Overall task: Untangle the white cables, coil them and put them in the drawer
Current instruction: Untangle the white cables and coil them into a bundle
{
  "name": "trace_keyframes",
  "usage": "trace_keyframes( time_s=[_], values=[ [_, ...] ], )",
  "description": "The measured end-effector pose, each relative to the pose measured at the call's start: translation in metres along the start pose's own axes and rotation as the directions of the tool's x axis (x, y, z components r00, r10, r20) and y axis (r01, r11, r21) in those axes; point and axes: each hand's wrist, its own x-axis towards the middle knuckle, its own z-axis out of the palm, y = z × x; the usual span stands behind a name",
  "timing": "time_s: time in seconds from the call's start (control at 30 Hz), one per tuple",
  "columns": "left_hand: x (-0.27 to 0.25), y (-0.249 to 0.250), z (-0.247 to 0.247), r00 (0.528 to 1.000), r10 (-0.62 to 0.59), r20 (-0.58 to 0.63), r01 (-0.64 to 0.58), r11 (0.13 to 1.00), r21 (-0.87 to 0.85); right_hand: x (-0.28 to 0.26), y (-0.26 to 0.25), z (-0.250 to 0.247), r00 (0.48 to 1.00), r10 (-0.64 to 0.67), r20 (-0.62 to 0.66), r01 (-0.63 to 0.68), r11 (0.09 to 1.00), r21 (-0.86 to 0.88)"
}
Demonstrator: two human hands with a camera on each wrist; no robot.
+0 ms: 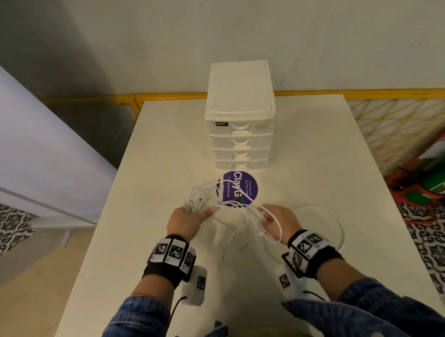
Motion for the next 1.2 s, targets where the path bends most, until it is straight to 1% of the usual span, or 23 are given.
trace_keyframes(
  time_s=[0.1, 0.17, 0.23, 0.3, 0.37, 0.43, 0.5, 0.57, 0.6, 0.67, 0.73, 0.8, 0.83, 0.9, 0.93, 0.97, 1.0, 1.03, 1.07, 1.1, 1.13, 1.17, 1.2],
  values=[
    [0.002, -0.001, 0.002, 1.000, 0.008, -0.008, -0.007, 0.998, 0.060, 0.000, 0.006, -0.003, 1.000, 0.028, -0.011, -0.027, 0.996, 0.085],
    [0.003, -0.002, 0.001, 1.000, 0.009, -0.020, -0.007, 0.995, 0.103, 0.000, 0.012, -0.008, 0.999, 0.026, -0.042, -0.022, 0.996, 0.083],
    [0.005, -0.003, -0.001, 0.999, 0.014, -0.030, -0.009, 0.986, 0.164, 0.002, 0.016, -0.013, 0.999, -0.002, -0.049, 0.007, 0.994, 0.108],
    [0.006, -0.003, 0.000, 0.999, 0.021, -0.027, -0.015, 0.981, 0.195, 0.002, 0.016, -0.015, 0.998, -0.058, -0.025, 0.062, 0.973, 0.223],
    [0.007, -0.001, 0.003, 0.999, 0.012, -0.033, -0.008, 0.994, 0.109, 0.001, 0.013, -0.013, 0.994, -0.107, -0.020, 0.108, 0.943, 0.315],
    [0.006, 0.003, 0.005, 1.000, -0.002, -0.010, 0.001, 0.997, -0.081, 0.000, 0.008, -0.011, 0.992, -0.120, -0.030, 0.122, 0.911, 0.394],
    [-0.001, 0.011, 0.005, 0.997, 0.005, 0.072, 0.013, 0.968, -0.249, -0.001, 0.003, -0.010, 0.993, -0.108, -0.045, 0.116, 0.873, 0.474],
    [-0.007, 0.017, 0.005, 0.985, 0.042, 0.166, 0.023, 0.928, -0.373, -0.001, -0.001, -0.009, 0.992, -0.099, -0.079, 0.126, 0.849, 0.514],
    [-0.008, 0.020, 0.005, 0.978, 0.074, 0.193, 0.011, 0.914, -0.405, -0.001, -0.002, -0.008, 0.991, -0.099, -0.085, 0.129, 0.847, 0.516],
    [-0.010, 0.024, 0.006, 0.971, 0.131, 0.202, -0.040, 0.914, -0.403, -0.001, -0.002, -0.006, 0.993, -0.102, -0.063, 0.120, 0.855, 0.505],
    [-0.011, 0.028, 0.006, 0.970, 0.144, 0.196, -0.058, 0.919, -0.390, 0.000, 0.004, -0.003, 0.996, -0.086, -0.015, 0.082, 0.864, 0.497],
    [-0.010, 0.031, 0.004, 0.982, 0.125, 0.143, -0.059, 0.916, -0.396, 0.001, 0.014, -0.003, 0.999, -0.011, 0.032, -0.007, 0.855, 0.519],
    [-0.008, 0.032, 0.002, 0.990, 0.104, 0.096, -0.057, 0.914, -0.402, 0.002, 0.022, -0.004, 0.999, 0.043, 0.022, -0.049, 0.855, 0.516],
    [-0.005, 0.034, -0.002, 0.998, 0.065, 0.002, -0.058, 0.909, -0.413, 0.003, 0.037, -0.012, 0.981, 0.187, -0.045, -0.139, 0.849, 0.511],
    [-0.004, 0.034, -0.004, 0.998, 0.044, -0.042, -0.058, 0.903, -0.425, 0.003, 0.045, -0.016, 0.959, 0.268, -0.096, -0.174, 0.820, 0.546],
    [-0.003, 0.034, -0.006, 0.997, 0.025, -0.078, -0.057, 0.897, -0.439, 0.002, 0.049, -0.021, 0.928, 0.337, -0.157, -0.183, 0.783, 0.595],
    [-0.002, 0.033, -0.006, 0.995, 0.012, -0.101, -0.057, 0.889, -0.454, 0.000, 0.051, -0.027, 0.894, 0.381, -0.234, -0.158, 0.760, 0.631],
    [-0.002, 0.032, -0.006, 0.994, 0.004, -0.110, -0.055, 0.882, -0.468, -0.003, 0.050, -0.032, 0.856, 0.395, -0.333, -0.105, 0.764, 0.636],
    [-0.003, 0.031, -0.004, 0.994, -0.002, -0.106, -0.050, 0.875, -0.482, -0.007, 0.043, -0.037, 0.815, 0.377, -0.440, -0.038, 0.793, 0.607],
    [-0.004, 0.031, -0.003, 0.995, -0.006, -0.097, -0.042, 0.871, -0.490, -0.011, 0.033, -0.042, 0.781, 0.321, -0.536, 0.050, 0.823, 0.566],
    [-0.006, 0.031, -0.001, 0.996, -0.007, -0.088, -0.037, 0.871, -0.490, -0.016, 0.019, -0.045, 0.758, 0.241, -0.606, 0.157, 0.834, 0.529],
    [-0.008, 0.031, 0.001, 0.997, -0.006, -0.078, -0.033, 0.874, -0.485, -0.020, 0.004, -0.047, 0.755, 0.140, -0.640, 0.267, 0.827, 0.495],
    [-0.011, 0.032, 0.002, 0.998, 0.001, -0.067, -0.033, 0.877, -0.479, -0.023, -0.010, -0.047, 0.768, 0.026, -0.640, 0.359, 0.810, 0.463]
  ],
)
